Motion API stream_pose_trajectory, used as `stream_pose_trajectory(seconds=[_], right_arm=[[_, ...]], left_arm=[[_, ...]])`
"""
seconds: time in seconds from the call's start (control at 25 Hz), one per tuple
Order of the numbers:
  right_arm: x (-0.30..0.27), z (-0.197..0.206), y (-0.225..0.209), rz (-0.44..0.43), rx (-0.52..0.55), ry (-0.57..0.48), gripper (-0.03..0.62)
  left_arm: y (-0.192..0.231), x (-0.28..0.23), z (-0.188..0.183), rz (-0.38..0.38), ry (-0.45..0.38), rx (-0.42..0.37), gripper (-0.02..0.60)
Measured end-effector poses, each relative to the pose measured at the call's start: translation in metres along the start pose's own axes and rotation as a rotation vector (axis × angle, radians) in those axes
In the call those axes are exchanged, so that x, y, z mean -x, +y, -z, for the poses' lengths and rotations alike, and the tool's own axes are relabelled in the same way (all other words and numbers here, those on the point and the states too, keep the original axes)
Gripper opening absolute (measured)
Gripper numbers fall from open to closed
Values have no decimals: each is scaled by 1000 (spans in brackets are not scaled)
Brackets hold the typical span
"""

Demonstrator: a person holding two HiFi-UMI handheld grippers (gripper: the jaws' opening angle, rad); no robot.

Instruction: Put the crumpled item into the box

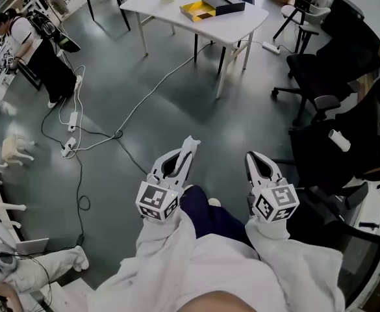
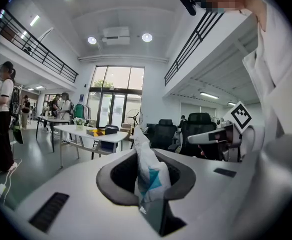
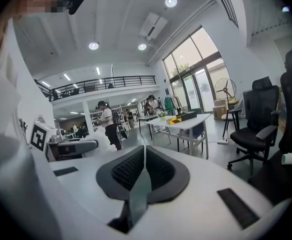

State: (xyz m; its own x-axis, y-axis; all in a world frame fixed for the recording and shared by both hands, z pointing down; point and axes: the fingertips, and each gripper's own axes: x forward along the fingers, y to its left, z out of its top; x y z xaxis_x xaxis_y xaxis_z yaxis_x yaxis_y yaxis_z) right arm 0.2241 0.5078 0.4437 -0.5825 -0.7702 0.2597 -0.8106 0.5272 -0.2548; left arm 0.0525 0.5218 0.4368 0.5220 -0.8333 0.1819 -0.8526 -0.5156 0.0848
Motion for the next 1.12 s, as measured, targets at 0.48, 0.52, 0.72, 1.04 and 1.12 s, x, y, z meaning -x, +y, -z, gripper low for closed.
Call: stream_pose_trajectory(seconds=[0.48, 0.52, 0.72, 1.04, 1.12], right_arm=[[-32, 1, -6, -34, -8, 15, 38], [-38, 0, -9, -32, -8, 15, 38], [-69, -14, -23, -14, -10, 11, 38], [-138, -46, -43, -23, -9, 28, 38], [-154, -53, -46, -25, -10, 33, 38]], left_arm=[[22, -16, 9, -31, 13, 17, 63], [27, -21, 8, -30, 10, 17, 63], [55, -48, -3, -19, -1, 8, 63], [108, -102, -27, -9, -22, 19, 63], [120, -113, -31, -4, -18, 22, 63]])
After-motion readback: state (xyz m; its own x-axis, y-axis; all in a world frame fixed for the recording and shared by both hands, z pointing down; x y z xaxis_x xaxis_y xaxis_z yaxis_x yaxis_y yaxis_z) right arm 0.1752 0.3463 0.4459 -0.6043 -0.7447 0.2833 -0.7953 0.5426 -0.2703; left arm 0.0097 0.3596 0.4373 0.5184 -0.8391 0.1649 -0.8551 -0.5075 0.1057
